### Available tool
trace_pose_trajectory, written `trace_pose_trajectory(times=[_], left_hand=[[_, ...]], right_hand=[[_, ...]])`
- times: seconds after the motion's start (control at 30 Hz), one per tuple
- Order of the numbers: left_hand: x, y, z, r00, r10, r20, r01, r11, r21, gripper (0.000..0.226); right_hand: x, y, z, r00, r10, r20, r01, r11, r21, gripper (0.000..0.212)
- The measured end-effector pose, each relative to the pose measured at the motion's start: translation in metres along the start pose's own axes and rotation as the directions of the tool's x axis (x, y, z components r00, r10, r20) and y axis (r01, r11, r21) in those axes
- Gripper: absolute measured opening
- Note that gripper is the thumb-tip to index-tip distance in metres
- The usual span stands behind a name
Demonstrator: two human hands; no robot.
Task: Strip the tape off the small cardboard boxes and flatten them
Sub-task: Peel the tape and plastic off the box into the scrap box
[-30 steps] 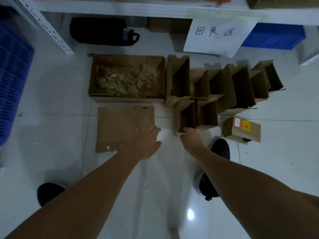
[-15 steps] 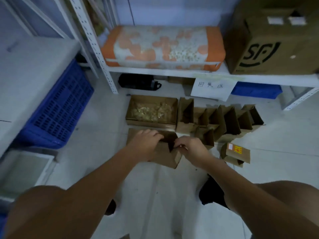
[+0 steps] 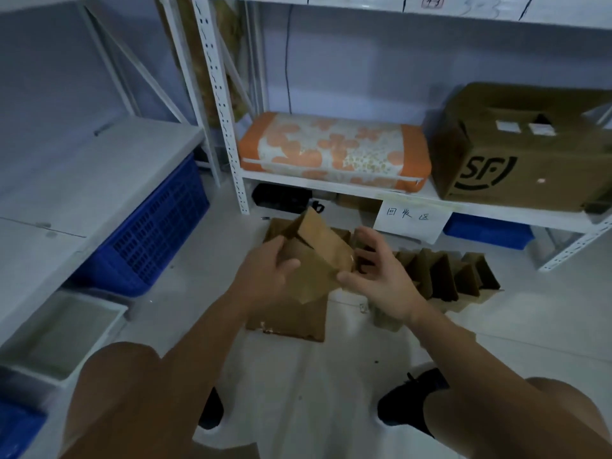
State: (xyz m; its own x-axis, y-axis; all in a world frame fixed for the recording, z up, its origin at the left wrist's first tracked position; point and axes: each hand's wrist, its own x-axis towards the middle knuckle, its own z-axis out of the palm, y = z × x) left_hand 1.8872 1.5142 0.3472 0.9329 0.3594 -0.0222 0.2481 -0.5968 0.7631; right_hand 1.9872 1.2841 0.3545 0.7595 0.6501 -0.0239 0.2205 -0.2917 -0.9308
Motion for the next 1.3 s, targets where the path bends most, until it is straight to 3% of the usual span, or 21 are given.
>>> trace_pose_trajectory(times=[0.1,0.23,0.4,0.53,0.6,0.67,0.73,0.77,0.83,0.9,0.97,1.1,1.23,1.3], left_hand=[[-0.008,0.005,-0.009,0.998,-0.053,-0.033,0.045,0.978,-0.205,0.064],[-0.014,0.005,-0.005,0.999,-0.043,-0.004,0.039,0.935,-0.353,0.051],[-0.016,0.0,-0.001,0.995,-0.068,0.073,0.094,0.876,-0.472,0.053],[-0.016,-0.005,0.005,0.992,-0.092,0.088,0.124,0.843,-0.524,0.055],[-0.016,-0.006,0.004,0.991,-0.129,0.046,0.135,0.867,-0.48,0.059],[-0.015,-0.008,-0.002,0.985,-0.161,-0.062,0.127,0.92,-0.37,0.086],[-0.013,-0.006,-0.009,0.993,-0.052,-0.108,0.033,0.984,-0.173,0.114],[-0.011,-0.004,-0.011,0.997,0.032,-0.07,-0.033,0.999,-0.014,0.122],[-0.008,0.004,-0.011,0.984,0.161,0.077,-0.177,0.932,0.315,0.135],[-0.006,0.011,-0.006,0.96,0.203,0.191,-0.271,0.839,0.471,0.137],[-0.007,0.016,-0.002,0.956,0.213,0.201,-0.284,0.837,0.467,0.127],[-0.01,0.02,0.001,0.972,0.23,0.039,-0.229,0.907,0.354,0.097],[-0.012,0.021,0.009,0.951,0.267,-0.154,-0.147,0.832,0.535,0.096],[-0.013,0.025,0.012,0.948,0.234,-0.218,-0.095,0.857,0.506,0.1]], right_hand=[[-0.003,0.001,0.0,0.999,0.014,0.043,-0.015,1.0,0.023,0.091],[0.003,0.002,0.004,0.999,0.033,-0.014,-0.032,0.996,0.083,0.097],[0.015,-0.002,-0.002,0.999,-0.001,-0.042,0.006,0.992,0.128,0.072],[0.021,-0.005,-0.007,0.999,0.01,-0.042,-0.006,0.996,0.092,0.068],[0.022,-0.008,-0.01,0.999,-0.002,-0.049,0.004,1.0,0.031,0.069],[0.023,-0.01,-0.013,0.999,-0.021,-0.035,0.018,0.997,-0.081,0.073],[0.024,-0.013,-0.015,0.999,-0.037,0.021,0.041,0.98,-0.196,0.078],[0.024,-0.014,-0.015,0.998,-0.037,0.059,0.05,0.97,-0.236,0.079],[0.024,-0.019,-0.013,0.991,-0.028,0.127,0.061,0.964,-0.258,0.082],[0.022,-0.026,-0.009,0.982,-0.028,0.186,0.074,0.966,-0.249,0.084],[0.021,-0.031,-0.007,0.974,-0.029,0.225,0.087,0.964,-0.252,0.086],[0.018,-0.035,-0.006,0.97,-0.059,0.237,0.122,0.957,-0.261,0.084],[0.019,-0.038,0.0,0.98,-0.065,0.189,0.106,0.971,-0.216,0.088],[0.021,-0.036,0.006,0.988,-0.052,0.148,0.079,0.98,-0.183,0.096]])
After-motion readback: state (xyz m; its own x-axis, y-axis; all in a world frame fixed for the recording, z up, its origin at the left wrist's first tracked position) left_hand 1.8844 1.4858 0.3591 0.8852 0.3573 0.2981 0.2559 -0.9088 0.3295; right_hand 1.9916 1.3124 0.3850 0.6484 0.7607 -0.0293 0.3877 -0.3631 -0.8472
